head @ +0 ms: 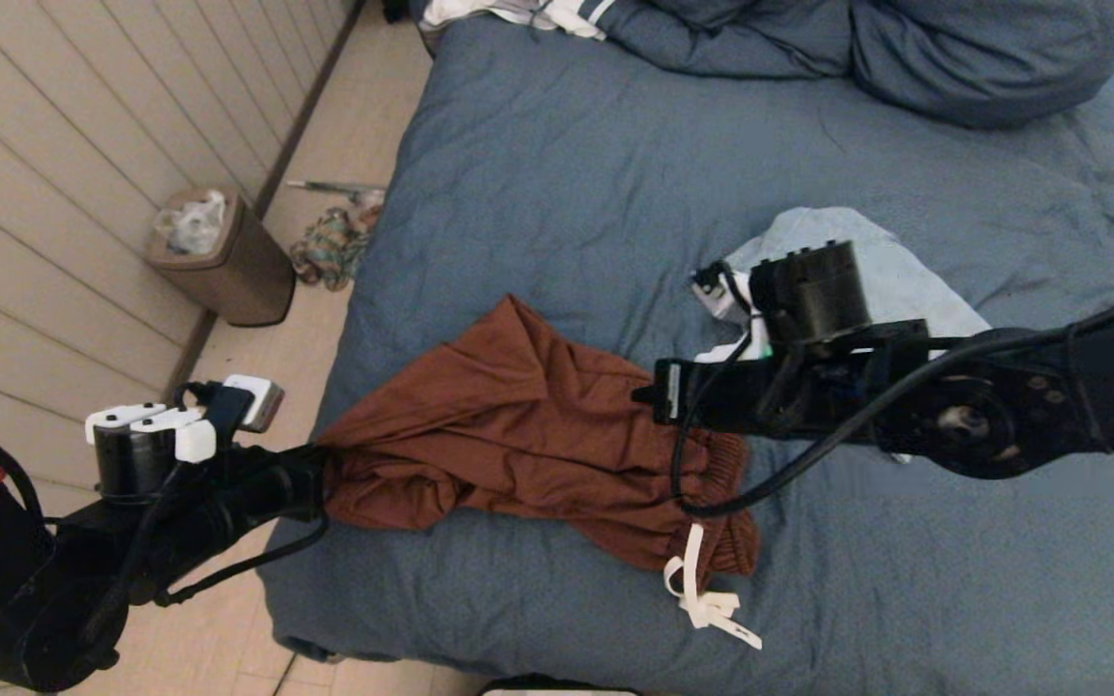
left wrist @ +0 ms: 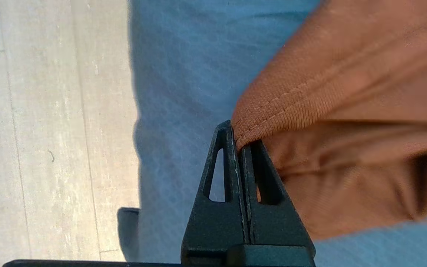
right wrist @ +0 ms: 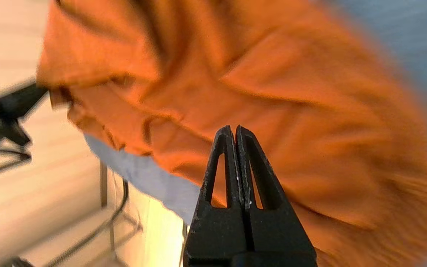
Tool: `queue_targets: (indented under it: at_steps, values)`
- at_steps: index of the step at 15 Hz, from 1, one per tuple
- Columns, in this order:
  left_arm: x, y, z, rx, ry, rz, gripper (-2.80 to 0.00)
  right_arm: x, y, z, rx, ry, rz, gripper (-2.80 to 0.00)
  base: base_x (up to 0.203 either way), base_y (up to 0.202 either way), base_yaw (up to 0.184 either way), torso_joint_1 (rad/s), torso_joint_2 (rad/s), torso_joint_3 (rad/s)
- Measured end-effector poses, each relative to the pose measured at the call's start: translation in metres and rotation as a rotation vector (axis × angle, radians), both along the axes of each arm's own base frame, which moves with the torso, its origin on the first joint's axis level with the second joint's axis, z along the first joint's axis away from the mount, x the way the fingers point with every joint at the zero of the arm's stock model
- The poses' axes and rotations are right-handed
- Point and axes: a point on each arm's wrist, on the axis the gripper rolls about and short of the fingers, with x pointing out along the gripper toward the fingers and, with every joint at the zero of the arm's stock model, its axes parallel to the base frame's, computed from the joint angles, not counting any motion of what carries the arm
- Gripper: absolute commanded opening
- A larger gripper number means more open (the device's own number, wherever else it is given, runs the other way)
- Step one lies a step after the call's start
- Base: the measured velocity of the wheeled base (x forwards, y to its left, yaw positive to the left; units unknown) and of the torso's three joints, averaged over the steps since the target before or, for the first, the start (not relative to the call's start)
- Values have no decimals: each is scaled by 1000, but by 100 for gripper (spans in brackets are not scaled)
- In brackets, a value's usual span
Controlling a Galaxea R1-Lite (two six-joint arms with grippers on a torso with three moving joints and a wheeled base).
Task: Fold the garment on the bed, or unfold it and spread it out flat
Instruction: Unford the brown shorts
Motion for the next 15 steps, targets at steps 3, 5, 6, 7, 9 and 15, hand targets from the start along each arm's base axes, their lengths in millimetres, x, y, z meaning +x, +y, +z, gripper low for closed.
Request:
queue_targets:
  at_steps: [3,5,6,7,9,15]
  values:
    - [8,3,-9,-14,-16,23,-280,7,36,-19,-41,17,34,-280,0,0,0,0,0,0]
    - [9,4,-14,-14,-14,25,-280,10,56,-25,-54,8,46,-280,0,0,0,0,0,0]
    - [8,4,-15,-13,-8,25,-280,11,65,-27,-55,4,54,-280,0,0,0,0,0,0]
    - [7,4,-16,-13,-5,24,-280,14,72,-28,-54,-3,57,-280,0,0,0,0,0,0]
    - [5,4,-16,-15,-21,22,-280,21,84,-28,-51,-26,47,-280,0,0,0,0,0,0]
    - [-8,-5,-17,-22,-54,-20,-280,44,127,-30,-51,-136,-48,-280,0,0,0,0,0,0]
